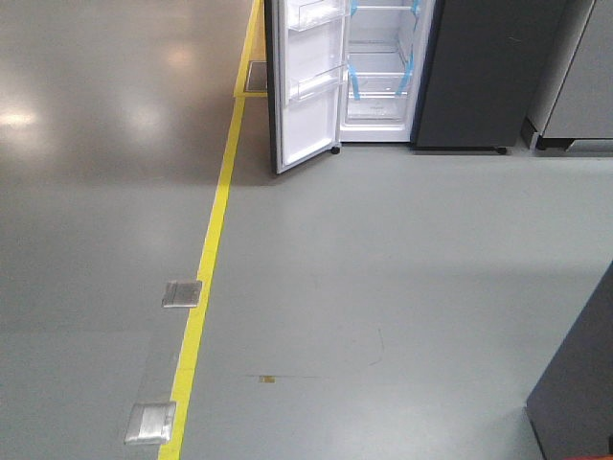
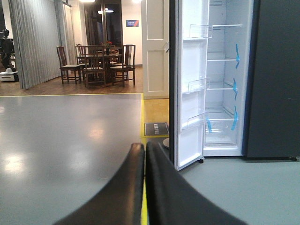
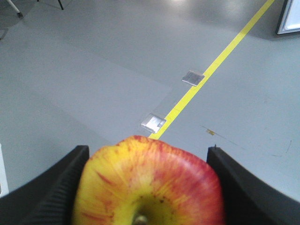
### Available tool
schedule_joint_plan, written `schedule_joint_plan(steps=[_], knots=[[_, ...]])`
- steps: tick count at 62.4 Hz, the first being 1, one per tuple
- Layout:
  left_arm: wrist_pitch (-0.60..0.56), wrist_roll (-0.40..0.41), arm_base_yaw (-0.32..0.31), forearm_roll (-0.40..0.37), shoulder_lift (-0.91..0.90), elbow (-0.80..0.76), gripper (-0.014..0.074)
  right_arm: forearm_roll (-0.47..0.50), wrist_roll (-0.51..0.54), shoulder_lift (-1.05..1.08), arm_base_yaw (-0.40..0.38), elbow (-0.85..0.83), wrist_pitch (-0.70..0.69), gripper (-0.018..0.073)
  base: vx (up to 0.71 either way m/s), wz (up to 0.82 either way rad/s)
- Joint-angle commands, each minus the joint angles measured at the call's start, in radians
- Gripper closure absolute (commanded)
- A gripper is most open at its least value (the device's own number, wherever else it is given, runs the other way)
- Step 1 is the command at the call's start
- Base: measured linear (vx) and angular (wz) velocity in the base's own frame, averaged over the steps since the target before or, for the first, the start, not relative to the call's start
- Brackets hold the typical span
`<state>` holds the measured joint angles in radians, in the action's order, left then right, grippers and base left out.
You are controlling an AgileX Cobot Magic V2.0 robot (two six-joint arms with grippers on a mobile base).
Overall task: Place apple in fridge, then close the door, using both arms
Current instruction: 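Continue driving up to the open fridge door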
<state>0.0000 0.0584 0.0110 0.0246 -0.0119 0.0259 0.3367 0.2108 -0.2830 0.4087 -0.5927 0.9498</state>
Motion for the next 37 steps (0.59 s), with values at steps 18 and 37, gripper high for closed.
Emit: schedule_joint_plan(steps=[18,37], knots=[[-0.077,0.01,0.0,-0.01,-0.015,0.022,0.0603,0.019,0.005,-0.011,0.002,-0.026,-0.076,0.0166,0.32,0.0],[-0.077,0.01,0.0,-0.01,-0.015,0.022,0.0603,0.019,0.005,-0.011,0.002,-0.026,-0.076,0.0166,0.33,0.01]])
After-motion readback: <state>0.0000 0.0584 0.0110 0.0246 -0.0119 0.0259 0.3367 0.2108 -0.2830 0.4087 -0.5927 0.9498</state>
